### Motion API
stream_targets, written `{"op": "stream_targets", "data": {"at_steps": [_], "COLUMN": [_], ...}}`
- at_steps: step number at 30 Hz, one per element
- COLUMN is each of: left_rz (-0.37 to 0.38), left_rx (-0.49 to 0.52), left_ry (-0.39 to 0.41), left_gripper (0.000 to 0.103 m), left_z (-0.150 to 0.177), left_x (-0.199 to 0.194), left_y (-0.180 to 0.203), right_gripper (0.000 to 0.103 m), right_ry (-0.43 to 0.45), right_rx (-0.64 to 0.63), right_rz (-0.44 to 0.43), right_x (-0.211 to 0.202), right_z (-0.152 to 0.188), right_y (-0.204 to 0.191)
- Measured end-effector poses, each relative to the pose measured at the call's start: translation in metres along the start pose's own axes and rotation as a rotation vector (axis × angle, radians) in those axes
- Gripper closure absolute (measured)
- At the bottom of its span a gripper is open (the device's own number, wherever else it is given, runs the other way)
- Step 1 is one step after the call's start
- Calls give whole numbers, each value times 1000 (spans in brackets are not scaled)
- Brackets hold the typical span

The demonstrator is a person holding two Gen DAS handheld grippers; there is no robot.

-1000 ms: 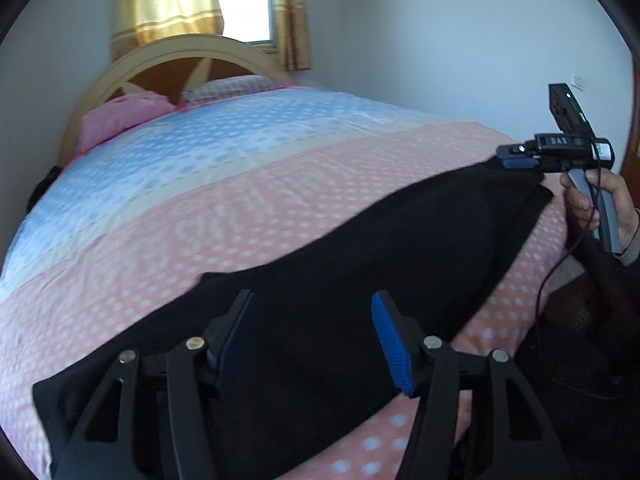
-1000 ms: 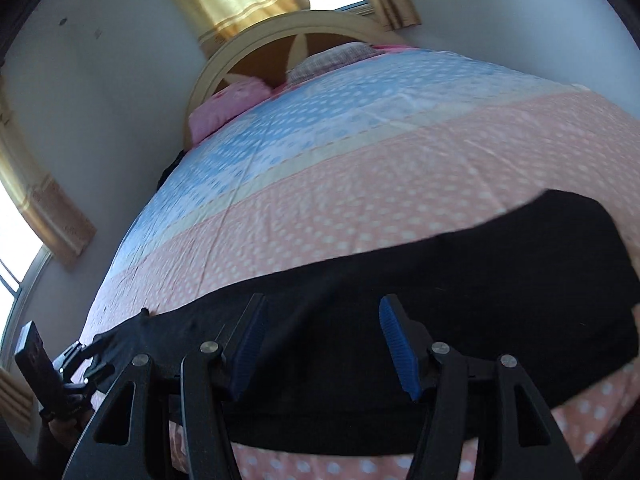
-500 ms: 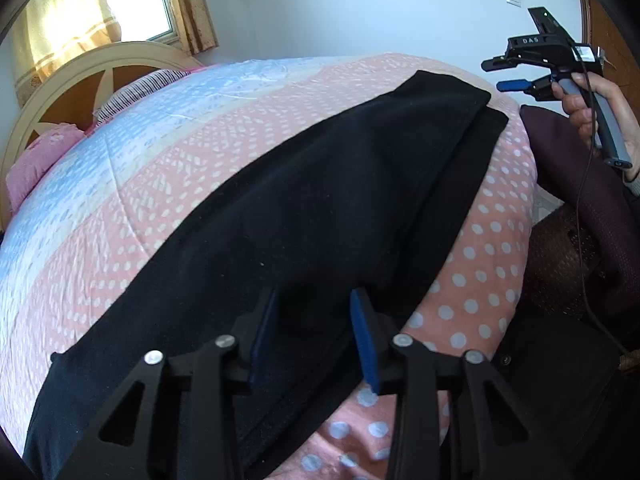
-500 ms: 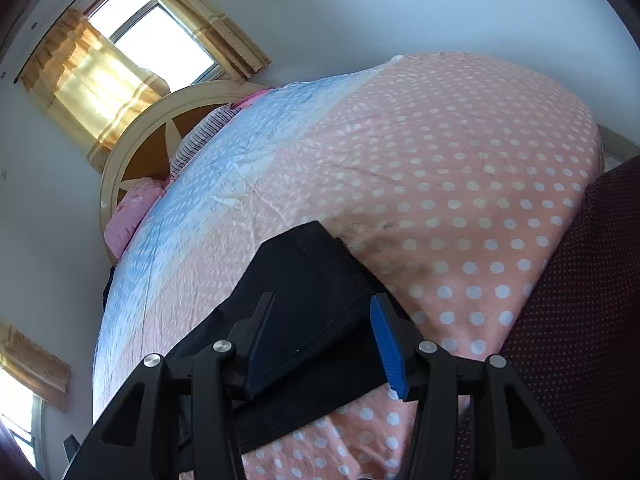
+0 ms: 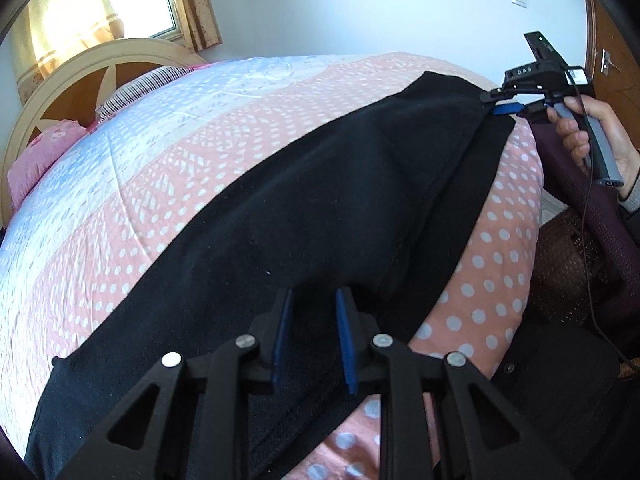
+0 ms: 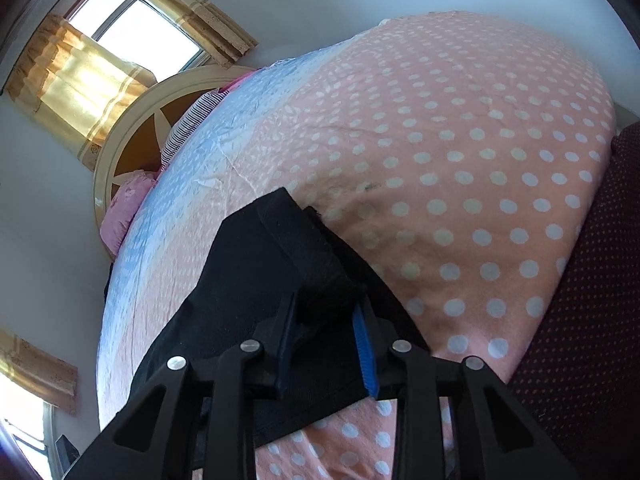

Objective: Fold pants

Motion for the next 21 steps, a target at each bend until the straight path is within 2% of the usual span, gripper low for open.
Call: {"op": "stream_targets", "data": {"at_steps": [1, 2, 4, 6, 11, 13, 16, 18, 19, 20, 21], "left_rz": [7, 21, 30, 46, 92, 122, 44, 43, 52, 53, 36], "left_rx": [2, -3, -21, -47, -117, -122, -64, -49, -39, -19, 4], "left_ry": [-3, -2, -5, 7, 95, 101, 82, 69, 69, 75, 83], "left_gripper": [83, 98, 100, 102, 102, 102, 102, 93, 81, 64, 53], "left_z": [1, 0, 0, -1, -4, -3, 1, 1, -1, -3, -5], "left_x": [0, -1, -2, -4, -32, -39, -34, -25, -22, -22, -22], "left_y": [0, 0, -4, -7, -22, -21, -13, -3, 4, 10, 14], "right_gripper": [91, 95, 97, 97, 97, 97, 97, 97, 97, 97, 97], "right_ry": [-2, 1, 15, 44, 121, 127, 111, 103, 104, 112, 117], "right_rx": [-2, -4, -25, -55, -108, -118, -132, -118, -113, -116, -119], "right_rz": [-14, -26, -41, -91, -228, -235, -186, -167, -166, -163, -165], "right_x": [1, 2, 0, -11, -53, -62, -53, -45, -44, -45, -47], "right_z": [-1, -3, -5, -7, -14, -12, -6, -5, -6, -7, -7], "right_y": [-1, -2, -8, -21, -50, -48, -39, -36, -35, -35, -35]}}
Point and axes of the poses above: each gripper's, at about its wrist camera, not at the fingertips, and x roughly the way its jaws point, y to its right, z to its underside, the point moved 9 cm from there along x, roughly the way its jaws point, and after that the axes turned 14 degrees about x, right-handed, at the moved point
